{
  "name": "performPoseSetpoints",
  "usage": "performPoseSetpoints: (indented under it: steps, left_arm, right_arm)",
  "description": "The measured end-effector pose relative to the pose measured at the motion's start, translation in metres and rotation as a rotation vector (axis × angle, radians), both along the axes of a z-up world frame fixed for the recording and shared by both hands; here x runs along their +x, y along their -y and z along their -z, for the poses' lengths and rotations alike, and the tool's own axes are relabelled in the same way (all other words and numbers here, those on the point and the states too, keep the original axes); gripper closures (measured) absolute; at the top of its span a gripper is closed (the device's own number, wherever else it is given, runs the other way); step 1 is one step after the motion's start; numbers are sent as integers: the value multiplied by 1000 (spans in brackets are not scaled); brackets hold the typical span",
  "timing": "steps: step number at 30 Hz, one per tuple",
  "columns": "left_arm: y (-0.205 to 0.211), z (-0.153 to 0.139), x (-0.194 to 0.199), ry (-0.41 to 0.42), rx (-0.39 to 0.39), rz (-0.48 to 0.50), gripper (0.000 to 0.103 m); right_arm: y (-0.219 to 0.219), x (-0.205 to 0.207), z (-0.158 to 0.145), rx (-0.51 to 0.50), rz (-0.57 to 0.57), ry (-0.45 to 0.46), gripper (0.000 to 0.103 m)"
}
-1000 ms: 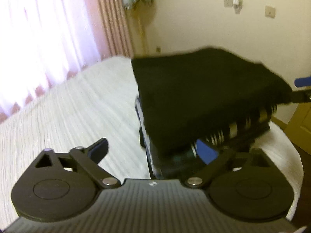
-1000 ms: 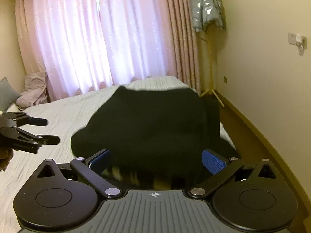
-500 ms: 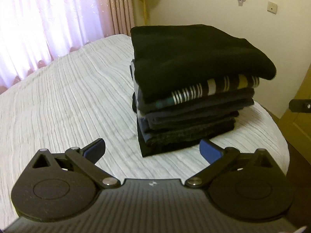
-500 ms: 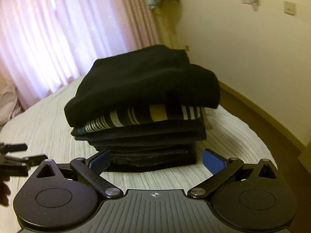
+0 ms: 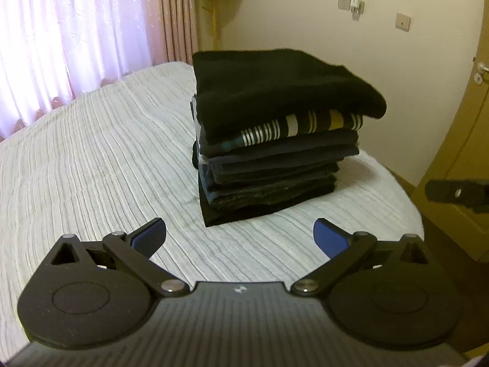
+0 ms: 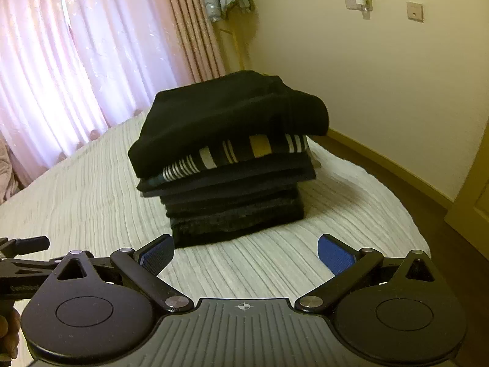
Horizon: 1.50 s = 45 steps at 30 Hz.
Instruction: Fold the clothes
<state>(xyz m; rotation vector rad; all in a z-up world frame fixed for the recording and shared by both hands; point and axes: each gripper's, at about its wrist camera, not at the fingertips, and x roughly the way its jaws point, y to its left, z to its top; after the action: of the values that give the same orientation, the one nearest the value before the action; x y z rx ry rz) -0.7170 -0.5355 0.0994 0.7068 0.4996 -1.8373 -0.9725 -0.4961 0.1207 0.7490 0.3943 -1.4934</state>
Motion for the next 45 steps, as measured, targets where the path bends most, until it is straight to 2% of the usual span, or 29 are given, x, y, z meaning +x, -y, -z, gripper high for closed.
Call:
performPoseSetpoints:
  steps: [5, 14, 20, 45]
  left_arm:
    - [-7, 0, -5, 10, -11, -45, 2]
    - [-3, 6, -28, -10, 22, -125, 2]
    - [1, 9, -38, -8, 41, -159, 2]
    - [5, 23, -48, 46, 94, -145, 1]
  right_arm:
    - [-4, 1, 0, 9, -26, -12, 0]
    - [4, -7, 4, 32, -105, -27, 0]
    - [13, -19, 12, 52, -120, 0, 0]
    - [16, -22, 30, 93, -121, 22, 0]
